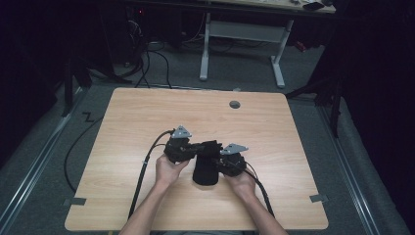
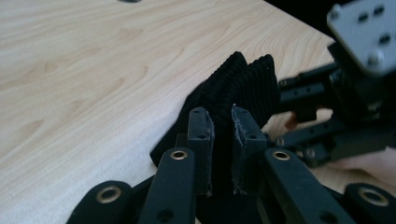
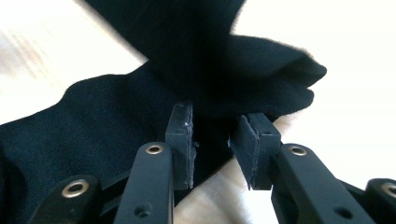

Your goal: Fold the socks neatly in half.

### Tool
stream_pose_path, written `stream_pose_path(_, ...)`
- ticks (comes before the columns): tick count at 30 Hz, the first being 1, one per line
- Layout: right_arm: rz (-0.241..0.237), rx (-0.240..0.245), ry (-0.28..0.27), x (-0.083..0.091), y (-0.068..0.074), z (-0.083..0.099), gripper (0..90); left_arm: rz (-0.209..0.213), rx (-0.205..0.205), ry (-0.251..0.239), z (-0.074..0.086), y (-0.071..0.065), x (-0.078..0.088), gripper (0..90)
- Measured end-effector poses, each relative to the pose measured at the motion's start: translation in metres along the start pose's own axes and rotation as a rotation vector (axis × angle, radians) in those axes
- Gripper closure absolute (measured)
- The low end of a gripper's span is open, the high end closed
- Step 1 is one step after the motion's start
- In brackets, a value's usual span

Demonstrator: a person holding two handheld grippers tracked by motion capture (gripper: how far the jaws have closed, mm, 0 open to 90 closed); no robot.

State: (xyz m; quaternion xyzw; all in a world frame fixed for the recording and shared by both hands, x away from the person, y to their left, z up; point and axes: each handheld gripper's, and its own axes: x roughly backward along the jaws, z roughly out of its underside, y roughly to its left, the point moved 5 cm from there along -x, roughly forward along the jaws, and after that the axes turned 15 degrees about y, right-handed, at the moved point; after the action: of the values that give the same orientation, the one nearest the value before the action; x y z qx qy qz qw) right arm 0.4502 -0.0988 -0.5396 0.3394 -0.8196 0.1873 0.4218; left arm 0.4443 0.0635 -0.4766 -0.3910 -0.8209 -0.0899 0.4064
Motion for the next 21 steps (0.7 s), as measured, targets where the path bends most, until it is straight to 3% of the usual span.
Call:
stream_pose_path(4, 0.017, -0.005, 0.003, -0.004, -0.007, -0.007, 67.7, -0.032, 0.005, 0.020, 0.008, 0.001, -0.009, 79.7)
stream_pose_path(11, 0.025, -0.042, 0.013, -0.001, -0.011, -0.013, 60.2, -0.064, 0.063, -0.021, 0.010, 0.009, -0.014, 78.7)
stream_pose_path(18, -0.012, -0.020, -0.016, 0.032, 0.003, -0.001, 57.1, -0.073, 0.063, -0.016, 0.011, 0.010, -0.016, 78.7)
stream_pose_path(21, -0.041, 0.012, 0.002, 0.032, 0.014, 0.009, 57.4, -0.072, 0.063, -0.018, 0.011, 0.009, -0.016, 78.8)
